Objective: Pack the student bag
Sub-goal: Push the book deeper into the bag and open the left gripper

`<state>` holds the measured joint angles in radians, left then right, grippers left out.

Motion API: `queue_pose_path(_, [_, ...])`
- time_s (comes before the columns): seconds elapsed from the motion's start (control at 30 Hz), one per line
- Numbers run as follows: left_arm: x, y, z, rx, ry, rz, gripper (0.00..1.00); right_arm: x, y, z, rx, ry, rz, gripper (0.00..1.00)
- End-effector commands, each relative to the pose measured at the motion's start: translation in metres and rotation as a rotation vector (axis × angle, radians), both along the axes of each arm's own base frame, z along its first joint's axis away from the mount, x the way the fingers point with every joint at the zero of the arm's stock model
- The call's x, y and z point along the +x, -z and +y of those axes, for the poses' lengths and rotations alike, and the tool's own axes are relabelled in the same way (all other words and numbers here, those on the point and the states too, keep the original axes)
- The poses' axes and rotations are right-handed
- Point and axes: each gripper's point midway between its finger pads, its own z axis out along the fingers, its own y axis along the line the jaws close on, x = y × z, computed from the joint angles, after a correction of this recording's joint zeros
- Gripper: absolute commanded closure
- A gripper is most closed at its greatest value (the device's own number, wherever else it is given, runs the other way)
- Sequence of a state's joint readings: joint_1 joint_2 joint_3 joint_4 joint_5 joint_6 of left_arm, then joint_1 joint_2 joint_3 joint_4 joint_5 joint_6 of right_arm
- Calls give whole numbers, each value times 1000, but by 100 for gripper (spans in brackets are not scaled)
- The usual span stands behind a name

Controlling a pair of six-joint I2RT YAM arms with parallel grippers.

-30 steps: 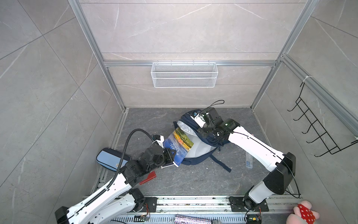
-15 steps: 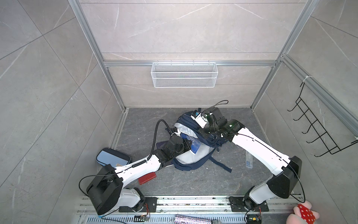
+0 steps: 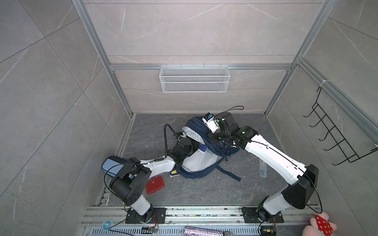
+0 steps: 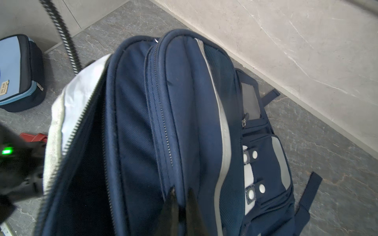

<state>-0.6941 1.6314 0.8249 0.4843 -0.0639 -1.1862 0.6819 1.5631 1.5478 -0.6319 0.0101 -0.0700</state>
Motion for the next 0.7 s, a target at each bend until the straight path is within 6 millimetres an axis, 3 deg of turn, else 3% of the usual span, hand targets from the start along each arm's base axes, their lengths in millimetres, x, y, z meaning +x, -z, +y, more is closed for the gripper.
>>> queue_pose_path(0.0, [26,-55,-22,-143,7,-116,100,12,-69,15,175,-3,-146,100])
queue_pose_path(0.13, [37,-42,-41,-149,39,-82,100,13,-67,14,171,4,-143,100])
queue_pose_path(0.4, [47,-12,-43,-136,-6,-12,100,20,-67,10,163,20,-145,100])
queue_pose_path(0.67, [36,-1,-44,-99,19,9,100,31,-68,-5,154,58,-150,100])
